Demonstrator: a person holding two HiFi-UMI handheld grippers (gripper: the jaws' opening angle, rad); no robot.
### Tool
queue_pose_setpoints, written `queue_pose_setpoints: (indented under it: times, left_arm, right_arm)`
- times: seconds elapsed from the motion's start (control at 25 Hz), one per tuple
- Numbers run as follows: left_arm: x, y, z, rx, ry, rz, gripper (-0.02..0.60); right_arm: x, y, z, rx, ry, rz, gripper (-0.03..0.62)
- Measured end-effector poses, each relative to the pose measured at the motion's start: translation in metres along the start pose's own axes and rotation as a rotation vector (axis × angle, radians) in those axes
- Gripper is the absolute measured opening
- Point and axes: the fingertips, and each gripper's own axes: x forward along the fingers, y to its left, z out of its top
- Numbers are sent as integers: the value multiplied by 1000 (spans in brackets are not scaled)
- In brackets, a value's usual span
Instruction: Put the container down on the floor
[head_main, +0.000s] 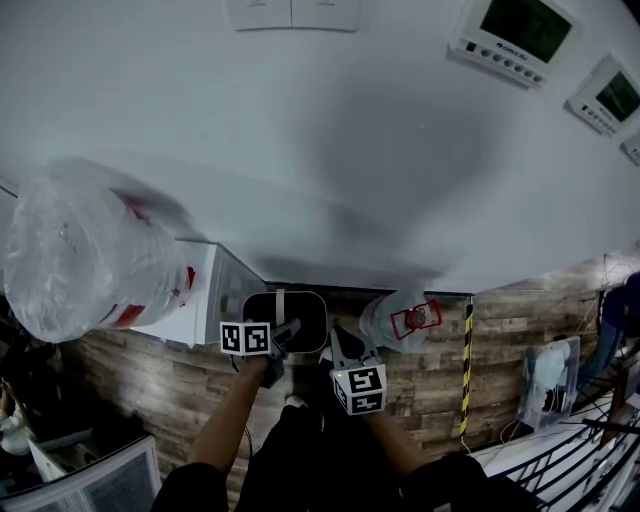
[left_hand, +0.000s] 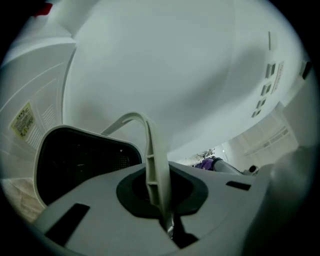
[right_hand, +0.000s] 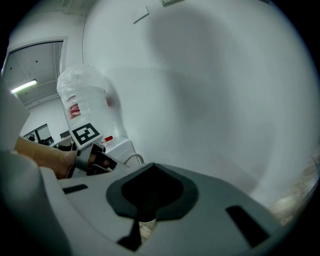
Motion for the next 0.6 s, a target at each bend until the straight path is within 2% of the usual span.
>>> queue_pose_setpoints:
  times: [0.32, 0.6]
  left_arm:
    - [11, 26, -15, 89, 56, 71, 12]
    - [21, 45, -28, 102, 61, 78, 12]
  right_arm:
    - [10, 2, -17, -46, -26, -13, 11]
    - [5, 13, -36, -30, -42, -19, 11]
